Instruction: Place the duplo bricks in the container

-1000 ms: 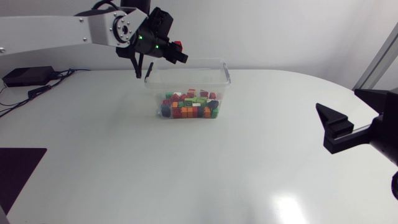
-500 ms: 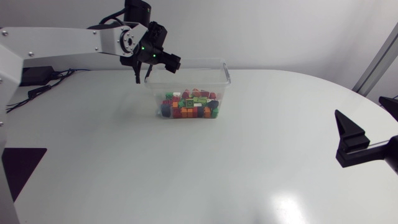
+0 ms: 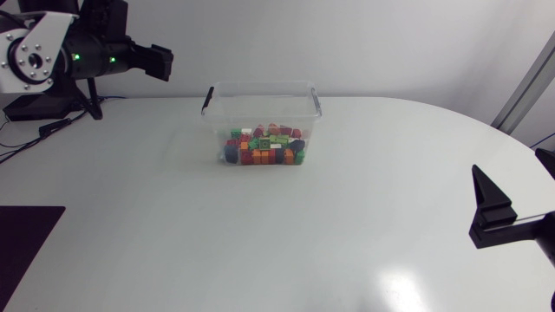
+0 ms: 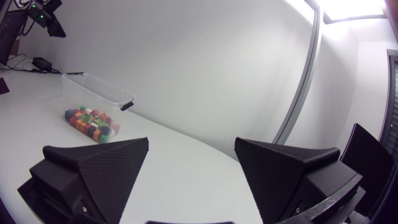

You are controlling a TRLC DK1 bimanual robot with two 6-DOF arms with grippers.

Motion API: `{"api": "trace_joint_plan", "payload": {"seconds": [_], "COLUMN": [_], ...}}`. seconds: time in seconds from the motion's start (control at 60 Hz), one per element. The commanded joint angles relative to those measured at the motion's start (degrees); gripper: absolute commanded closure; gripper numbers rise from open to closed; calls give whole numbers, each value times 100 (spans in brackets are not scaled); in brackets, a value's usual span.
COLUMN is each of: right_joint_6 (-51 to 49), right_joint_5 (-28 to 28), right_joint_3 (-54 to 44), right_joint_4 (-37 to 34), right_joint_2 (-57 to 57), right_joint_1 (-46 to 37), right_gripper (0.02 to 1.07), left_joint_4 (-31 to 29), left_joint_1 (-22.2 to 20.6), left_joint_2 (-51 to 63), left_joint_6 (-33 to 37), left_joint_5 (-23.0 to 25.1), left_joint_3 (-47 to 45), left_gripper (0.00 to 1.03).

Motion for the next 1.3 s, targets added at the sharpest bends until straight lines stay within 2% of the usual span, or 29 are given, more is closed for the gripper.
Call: {"api": "trace_joint_plan", "payload": {"seconds": [0.0,0.25,0.483,0.833,1.117,1.283], "right_joint_6": [-55,-81,-37,183,262,625], "right_joint_5": [44,53,44,44,36,-178], "right_joint_3": [-185,-633,-730,-984,-1107,-1246], "right_joint_4": [50,129,182,270,261,422], "right_joint_2": [-128,-550,-550,-559,-559,-552], "right_joint_1": [-20,-125,-205,-205,-187,-336], "right_gripper": [7,7,7,7,7,7], "left_joint_4": [67,67,40,14,-12,1], "left_joint_1": [107,354,503,740,934,885], "left_joint_2": [-533,-2010,-3311,-4409,-5376,-5899], "left_joint_6": [60,-72,-283,-784,-1197,-1265], "left_joint_5": [140,201,535,948,1010,821], "left_joint_3": [-446,-1650,-2581,-3610,-4480,-4926], "left_gripper": [5,5,5,5,5,6]}}
